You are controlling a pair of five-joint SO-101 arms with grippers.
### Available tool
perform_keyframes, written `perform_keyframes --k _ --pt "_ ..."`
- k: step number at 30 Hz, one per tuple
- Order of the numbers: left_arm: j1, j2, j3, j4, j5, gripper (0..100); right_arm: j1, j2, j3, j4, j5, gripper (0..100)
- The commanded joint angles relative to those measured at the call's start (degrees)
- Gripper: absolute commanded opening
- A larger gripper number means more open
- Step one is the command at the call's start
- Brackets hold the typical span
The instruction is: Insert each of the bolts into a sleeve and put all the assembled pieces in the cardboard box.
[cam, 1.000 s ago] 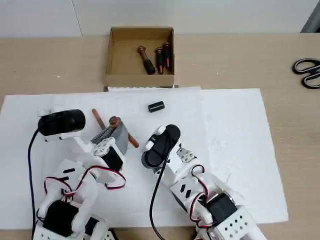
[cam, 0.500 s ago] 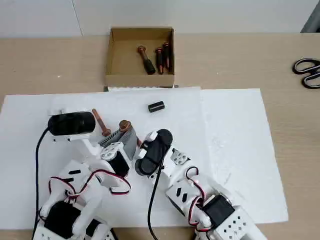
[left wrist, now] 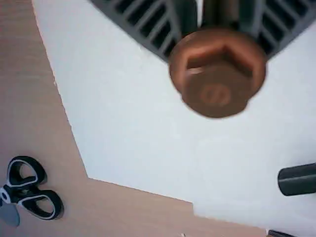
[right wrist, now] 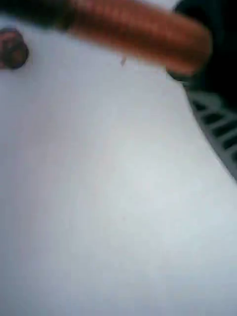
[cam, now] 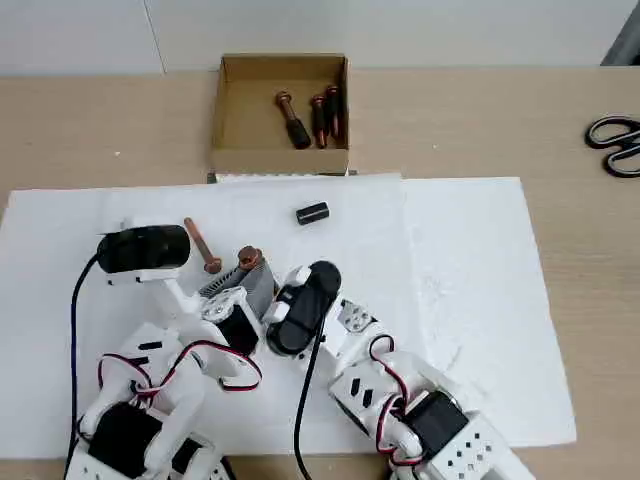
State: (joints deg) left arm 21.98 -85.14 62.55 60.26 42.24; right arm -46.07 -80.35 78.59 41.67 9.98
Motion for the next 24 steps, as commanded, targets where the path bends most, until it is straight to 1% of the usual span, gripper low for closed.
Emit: perform_keyframes --k 1,9,14,24 --pt "0.18 -0.79 -1.63 -0.09 0.44 1 -1.89 -0.75 -3.25 -1.27 0.26 0.3" --pt "0.00 -0.79 -1.54 0.26 0.35 1 -1.54 -0.75 -3.52 -1.45 0.35 0.3" --pt "0.00 -0.79 -1.63 0.26 0.26 1 1.36 -0.75 -3.78 -1.71 0.53 0.3" --pt "0.00 -0.79 -1.45 0.00 0.26 1 0.84 -0.66 -8.18 0.31 0.35 0.3"
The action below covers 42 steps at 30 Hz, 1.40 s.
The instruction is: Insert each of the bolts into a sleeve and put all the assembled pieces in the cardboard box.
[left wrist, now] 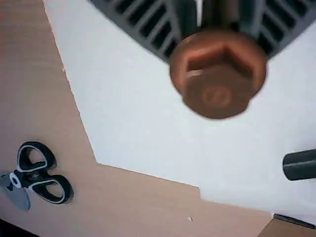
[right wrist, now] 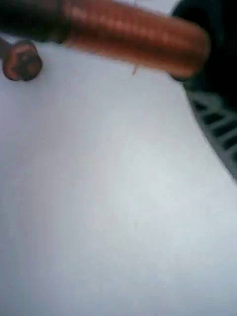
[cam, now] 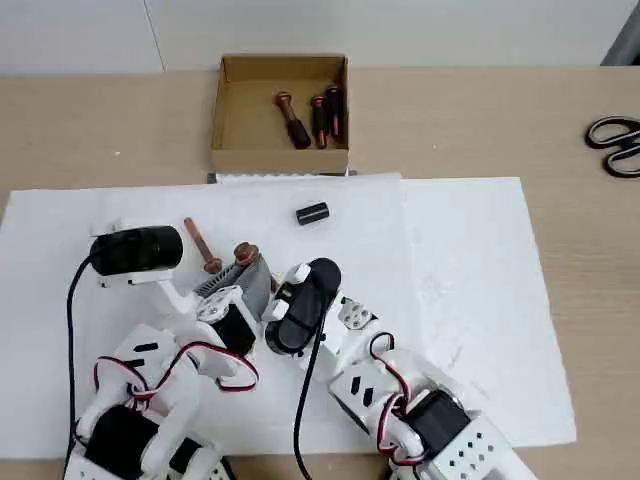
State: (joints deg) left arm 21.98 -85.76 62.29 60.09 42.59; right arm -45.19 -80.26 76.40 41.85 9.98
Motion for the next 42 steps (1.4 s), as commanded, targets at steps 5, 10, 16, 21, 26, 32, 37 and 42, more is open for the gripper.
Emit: perform_keyframes --k 5,10,16,21,26,32,37,42 --pt "0.00 -0.18 -1.19 0.53 -0.09 1 -2.24 -0.84 -5.98 0.66 -0.26 0.3" --pt "-0.09 -0.18 -1.10 0.53 -0.09 1 -2.24 -0.84 -5.98 0.92 -0.79 0.3" --pt "-1.32 -0.18 -1.10 0.18 0.00 1 -2.33 -0.84 -5.98 0.92 -1.32 0.3" --pt "-2.73 -0.18 -1.10 0.18 0.09 1 -2.33 -0.84 -5.98 0.92 -1.32 0.3" --pt "-2.37 -0.18 -1.10 0.35 0.09 1 -4.18 -0.84 -5.98 0.84 -1.32 0.3" --pt "-0.70 -0.26 -1.63 3.87 -0.70 1 -4.18 -0.84 -6.07 0.66 -1.23 0.3" --pt "0.97 -0.26 -1.71 8.44 -5.80 1 -2.95 -0.75 -7.65 0.57 -1.14 0.3" --pt "2.64 -0.18 -3.82 12.13 -6.77 1 -1.89 -0.75 -7.82 0.57 -1.05 0.3"
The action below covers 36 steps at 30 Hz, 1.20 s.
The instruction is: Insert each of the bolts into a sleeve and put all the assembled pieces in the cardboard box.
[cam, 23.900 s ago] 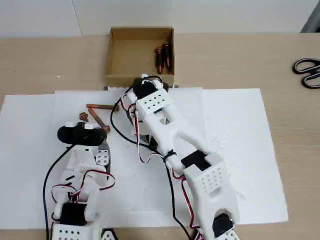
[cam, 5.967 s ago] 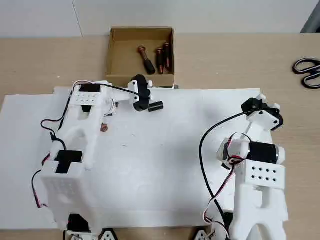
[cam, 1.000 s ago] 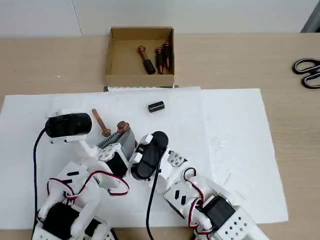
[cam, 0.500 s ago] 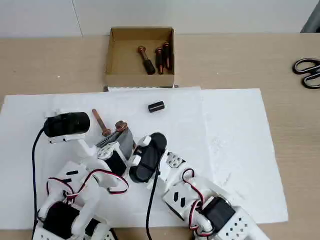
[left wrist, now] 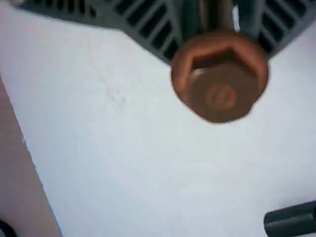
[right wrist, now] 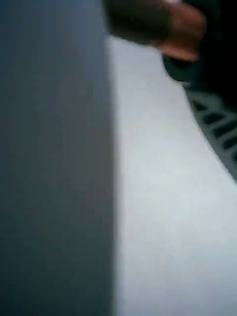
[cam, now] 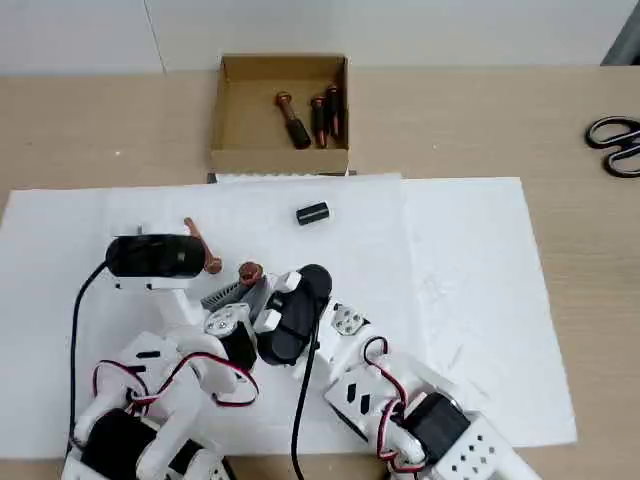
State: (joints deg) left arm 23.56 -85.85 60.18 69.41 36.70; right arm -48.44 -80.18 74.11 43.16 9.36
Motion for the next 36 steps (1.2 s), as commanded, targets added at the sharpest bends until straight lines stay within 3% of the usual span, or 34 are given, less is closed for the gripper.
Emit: perform_keyframes --k 1,14,22,29,36 --pt "2.11 -0.09 -1.63 3.78 -0.88 1 1.36 -0.84 -5.54 -0.75 -0.44 0.3" --pt "4.84 0.00 1.19 7.38 -10.81 2 1.54 -0.84 -5.63 -0.75 -0.35 0.3" --pt "4.66 0.00 1.10 9.05 -13.01 25 1.71 -0.84 -5.63 -0.75 -0.35 0.3" --pt "4.57 -0.09 -3.65 9.76 -13.89 23 7.25 -0.84 -5.54 -0.75 -0.35 0.3" --pt "-4.57 -0.18 -4.97 6.51 -26.81 3 14.02 -0.84 -5.36 -0.75 -0.62 0.3"
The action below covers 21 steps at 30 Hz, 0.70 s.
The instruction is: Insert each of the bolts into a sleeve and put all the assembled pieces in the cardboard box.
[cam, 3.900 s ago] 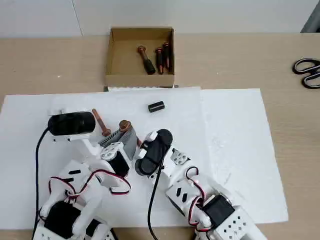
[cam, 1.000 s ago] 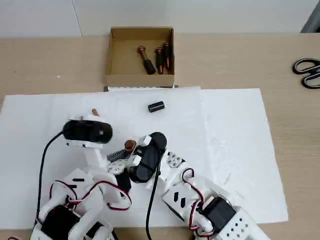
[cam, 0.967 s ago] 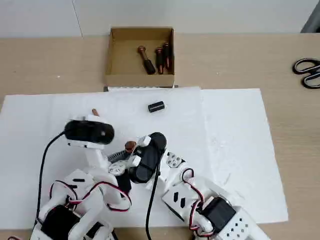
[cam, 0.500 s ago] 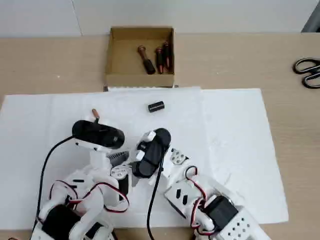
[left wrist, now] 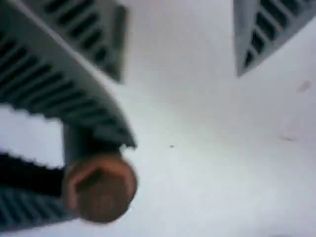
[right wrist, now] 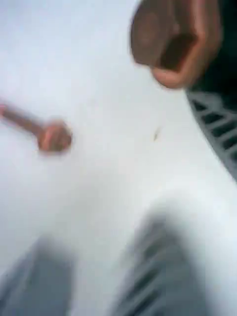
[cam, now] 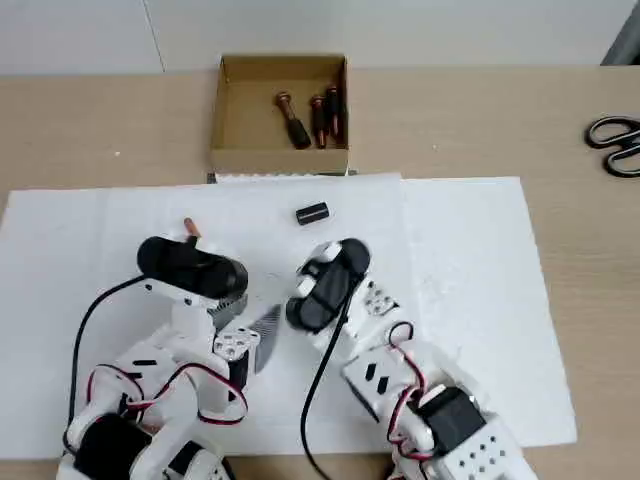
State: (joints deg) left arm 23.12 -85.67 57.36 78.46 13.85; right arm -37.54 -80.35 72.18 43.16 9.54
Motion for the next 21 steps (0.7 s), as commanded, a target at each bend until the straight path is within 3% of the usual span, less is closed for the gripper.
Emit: perform_keyframes --k 1,6,12,18,21 --pt "-6.33 -0.35 -2.15 -3.60 -5.36 0 4.26 -0.66 -3.43 -0.75 -0.88 0.3" --pt "-17.58 -0.26 1.71 -9.41 -7.38 0 9.63 -0.13 -3.60 -3.65 -0.97 0.3" --pt "-26.11 -0.26 21.76 -23.82 -7.65 1 14.90 8.13 -6.07 -17.01 -3.96 0.3" --pt "-26.73 -0.35 31.96 -36.92 -17.67 1 19.03 32.75 -26.81 -18.59 -11.69 0.3" --pt "-25.67 -0.26 34.86 -40.09 -15.91 1 19.38 44.26 -38.59 -16.84 -12.04 0.3"
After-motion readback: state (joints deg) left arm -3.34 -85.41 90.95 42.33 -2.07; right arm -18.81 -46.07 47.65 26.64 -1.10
